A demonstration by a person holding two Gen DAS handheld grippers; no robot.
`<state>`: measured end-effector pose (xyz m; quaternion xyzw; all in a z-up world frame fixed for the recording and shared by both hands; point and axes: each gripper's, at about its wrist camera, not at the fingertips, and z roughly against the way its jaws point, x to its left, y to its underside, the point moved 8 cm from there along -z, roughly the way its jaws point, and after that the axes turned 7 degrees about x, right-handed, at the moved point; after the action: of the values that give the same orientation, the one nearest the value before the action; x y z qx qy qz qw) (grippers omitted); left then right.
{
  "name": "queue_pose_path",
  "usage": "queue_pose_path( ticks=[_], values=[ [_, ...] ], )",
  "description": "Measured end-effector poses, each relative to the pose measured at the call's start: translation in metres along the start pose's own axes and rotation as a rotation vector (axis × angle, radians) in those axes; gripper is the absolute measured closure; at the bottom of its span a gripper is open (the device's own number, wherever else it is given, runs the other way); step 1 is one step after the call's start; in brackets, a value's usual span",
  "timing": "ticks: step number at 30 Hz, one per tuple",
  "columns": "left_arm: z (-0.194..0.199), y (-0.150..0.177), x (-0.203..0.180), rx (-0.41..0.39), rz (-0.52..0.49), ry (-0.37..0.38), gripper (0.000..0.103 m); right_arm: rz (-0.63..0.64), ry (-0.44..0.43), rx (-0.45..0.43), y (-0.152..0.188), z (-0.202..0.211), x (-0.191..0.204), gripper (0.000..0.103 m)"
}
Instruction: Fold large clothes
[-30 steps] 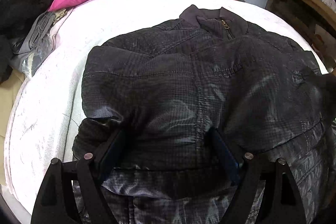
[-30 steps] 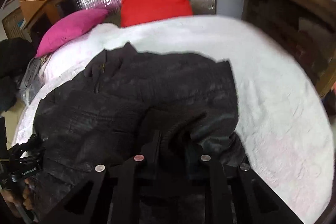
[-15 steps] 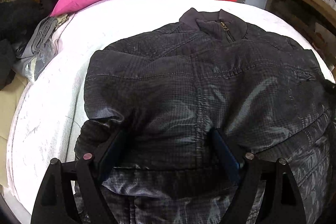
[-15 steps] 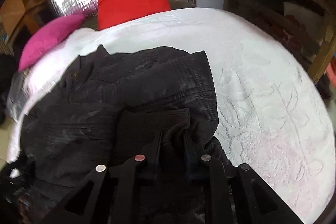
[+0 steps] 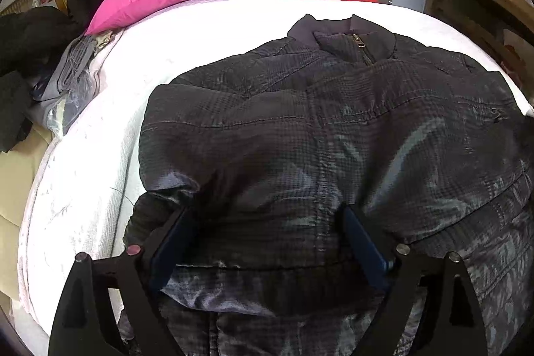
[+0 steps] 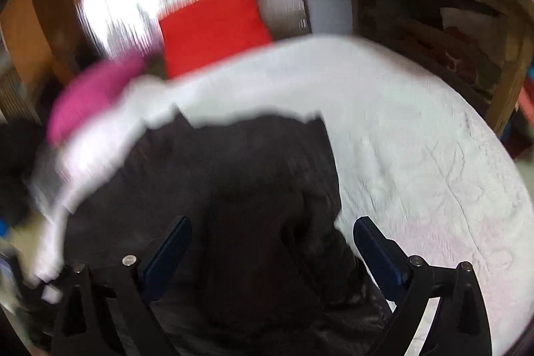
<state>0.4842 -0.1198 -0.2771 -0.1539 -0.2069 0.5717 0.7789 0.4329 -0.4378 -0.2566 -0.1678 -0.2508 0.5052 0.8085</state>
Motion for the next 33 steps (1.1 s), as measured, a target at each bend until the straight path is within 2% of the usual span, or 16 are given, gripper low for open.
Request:
queue_pose_path(
  ticks=[1, 2, 3, 4, 5, 6, 9, 11, 14, 18, 22, 24, 25, 28, 30, 33],
  values=[
    [-0.001, 0.000, 0.001, -0.001, -0.001, -0.006, 0.009, 0.011, 0.023, 0.063, 0.007, -0.016, 0.001, 0.013],
    [-0.001, 0.000, 0.001, -0.001, -0.002, -0.007, 0.008, 0.014, 0.023, 0.104, 0.014, -0.025, 0.002, 0.028],
    [-0.001, -0.001, 0.001, -0.001, -0.003, -0.006, 0.008, 0.029, 0.049, 0.119, 0.017, -0.030, 0.003, 0.038],
    [-0.001, -0.001, 0.001, -0.001, -0.002, -0.005, 0.008, 0.043, 0.074, 0.109, 0.017, -0.029, 0.002, 0.044],
    [-0.001, -0.001, 0.002, -0.001, -0.003, -0.005, 0.008, 0.076, 0.106, 0.084, 0.015, -0.023, 0.006, 0.060],
    [-0.001, -0.001, 0.002, -0.001, -0.003, -0.005, 0.008, 0.095, 0.129, 0.068, 0.013, -0.018, 0.007, 0.065],
    [-0.001, -0.002, 0.002, -0.003, -0.004, -0.002, 0.008, 0.084, 0.138, 0.009, 0.007, -0.005, 0.005, 0.079],
    [-0.001, -0.001, 0.001, -0.003, -0.005, -0.002, 0.008, 0.074, 0.135, -0.015, 0.000, 0.000, 0.001, 0.079],
    [-0.002, -0.001, 0.001, -0.003, -0.004, -0.005, 0.008, 0.108, 0.162, 0.073, 0.008, -0.025, 0.001, 0.079],
    [0.000, -0.001, 0.002, 0.000, 0.001, -0.001, 0.008, 0.128, 0.161, 0.068, 0.006, -0.022, 0.006, 0.076],
    [0.010, -0.004, 0.007, -0.007, 0.006, 0.020, 0.009, -0.014, 0.022, 0.044, -0.001, 0.002, -0.012, 0.073],
    [0.022, -0.011, 0.016, -0.039, 0.021, 0.038, 0.009, -0.057, -0.004, -0.020, -0.009, 0.021, -0.023, 0.041],
    [0.029, -0.015, 0.023, -0.062, 0.039, 0.048, 0.009, -0.095, -0.025, -0.070, -0.014, 0.032, -0.031, 0.004],
    [0.044, -0.023, 0.051, -0.106, 0.105, 0.084, 0.008, -0.192, -0.094, -0.145, -0.023, 0.043, -0.050, 0.000],
    [0.040, -0.024, 0.076, -0.093, 0.155, 0.099, 0.008, -0.247, -0.196, -0.079, -0.022, 0.031, -0.056, 0.000],
    [0.023, -0.021, 0.106, -0.029, 0.238, 0.132, 0.008, -0.272, -0.235, -0.006, -0.014, 0.015, -0.058, 0.000]
  ],
)
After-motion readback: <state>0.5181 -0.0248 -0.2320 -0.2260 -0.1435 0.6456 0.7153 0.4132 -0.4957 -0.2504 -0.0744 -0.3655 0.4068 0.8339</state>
